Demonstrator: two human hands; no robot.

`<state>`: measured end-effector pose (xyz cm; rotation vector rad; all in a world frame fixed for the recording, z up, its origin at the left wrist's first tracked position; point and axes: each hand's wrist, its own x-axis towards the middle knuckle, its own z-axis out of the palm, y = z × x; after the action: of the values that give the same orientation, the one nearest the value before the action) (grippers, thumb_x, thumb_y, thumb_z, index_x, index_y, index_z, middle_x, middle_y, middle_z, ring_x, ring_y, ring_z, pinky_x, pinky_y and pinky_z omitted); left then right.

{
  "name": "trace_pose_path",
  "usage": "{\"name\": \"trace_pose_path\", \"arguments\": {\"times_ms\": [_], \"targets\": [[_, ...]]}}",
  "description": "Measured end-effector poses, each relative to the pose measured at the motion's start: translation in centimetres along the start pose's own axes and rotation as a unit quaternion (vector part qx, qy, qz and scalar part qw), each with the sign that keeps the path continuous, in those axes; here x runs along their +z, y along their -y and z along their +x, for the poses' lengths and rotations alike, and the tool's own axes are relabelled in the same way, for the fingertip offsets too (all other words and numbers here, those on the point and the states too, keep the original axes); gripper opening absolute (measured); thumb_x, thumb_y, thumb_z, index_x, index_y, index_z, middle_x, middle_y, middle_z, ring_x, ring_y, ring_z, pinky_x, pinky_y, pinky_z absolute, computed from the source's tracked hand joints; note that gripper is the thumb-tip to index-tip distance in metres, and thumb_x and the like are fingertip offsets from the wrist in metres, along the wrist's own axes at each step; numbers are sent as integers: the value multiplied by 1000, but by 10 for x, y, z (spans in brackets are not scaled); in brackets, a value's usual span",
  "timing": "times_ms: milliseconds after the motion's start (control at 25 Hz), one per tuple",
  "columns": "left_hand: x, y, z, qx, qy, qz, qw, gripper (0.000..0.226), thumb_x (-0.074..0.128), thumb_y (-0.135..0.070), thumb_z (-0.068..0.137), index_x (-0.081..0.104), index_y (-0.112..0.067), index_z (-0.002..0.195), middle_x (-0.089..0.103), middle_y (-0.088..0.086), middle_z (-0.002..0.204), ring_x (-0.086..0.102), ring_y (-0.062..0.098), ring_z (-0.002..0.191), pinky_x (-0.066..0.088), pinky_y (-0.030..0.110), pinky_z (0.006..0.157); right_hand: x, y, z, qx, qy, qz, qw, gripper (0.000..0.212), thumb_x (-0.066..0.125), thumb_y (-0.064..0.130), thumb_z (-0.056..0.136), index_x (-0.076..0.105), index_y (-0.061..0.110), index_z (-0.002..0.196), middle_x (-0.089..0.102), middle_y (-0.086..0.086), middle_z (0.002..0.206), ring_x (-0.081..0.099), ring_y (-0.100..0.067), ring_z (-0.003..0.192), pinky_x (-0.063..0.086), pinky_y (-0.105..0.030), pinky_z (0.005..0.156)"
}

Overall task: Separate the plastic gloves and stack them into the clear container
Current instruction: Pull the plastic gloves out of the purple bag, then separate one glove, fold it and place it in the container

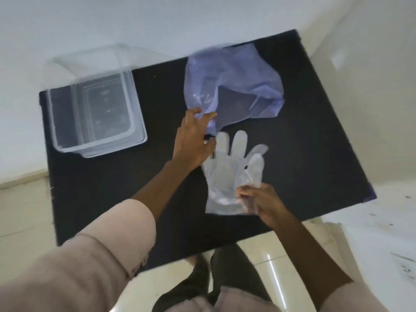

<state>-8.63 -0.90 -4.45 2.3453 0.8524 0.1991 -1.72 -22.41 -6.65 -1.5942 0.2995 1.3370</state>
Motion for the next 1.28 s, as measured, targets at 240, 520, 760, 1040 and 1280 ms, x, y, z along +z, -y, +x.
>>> {"name": "trace_pose_path", "arguments": {"times_ms": [240, 520, 760, 1040, 1280], "targets": [[7, 53, -173, -367, 50, -202, 907, 20, 58, -29, 92, 65, -17, 107, 66, 5, 104, 66, 22, 87, 55, 37, 82, 49, -50, -9, -37, -23, 49, 998, 6, 69, 0, 81, 69, 5, 80, 71, -5, 65, 66, -20, 62, 57, -33, 62], [6, 60, -196, -499, 75, -388, 771, 30, 63, -33, 88, 71, -6, 100, 73, 11, 93, 68, 21, 69, 53, 30, 59, 73, -70, -20, -32, -45, 60, 997, 8, 67, -2, 83, 64, 5, 81, 66, -10, 78, 64, -21, 72, 55, -43, 78], [12, 52, -192, -521, 13, -348, 780, 19, 73, -23, 81, 70, -8, 92, 71, 4, 74, 60, 14, 54, 50, 26, 54, 60, -73, -34, -55, -118, -65, 989, 39, 76, 16, 78, 57, 11, 112, 66, -8, 106, 65, -24, 93, 57, -39, 74], [10, 52, -193, -428, -38, -216, 877, 11, 75, -29, 79, 73, -24, 68, 73, -5, 77, 69, 14, 72, 60, 35, 71, 92, -95, -55, -435, -220, -485, 726, 53, 82, 33, 70, 55, 12, 111, 61, -14, 115, 56, -29, 104, 49, -37, 87], [1, 42, -192, -344, 21, -330, 879, 16, 64, -22, 86, 79, -18, 81, 72, -5, 88, 61, 7, 84, 53, 31, 77, 121, -98, -29, -331, -102, -486, 802, 40, 67, 42, 85, 61, 13, 112, 69, -6, 110, 65, -19, 98, 50, -30, 91]]}}
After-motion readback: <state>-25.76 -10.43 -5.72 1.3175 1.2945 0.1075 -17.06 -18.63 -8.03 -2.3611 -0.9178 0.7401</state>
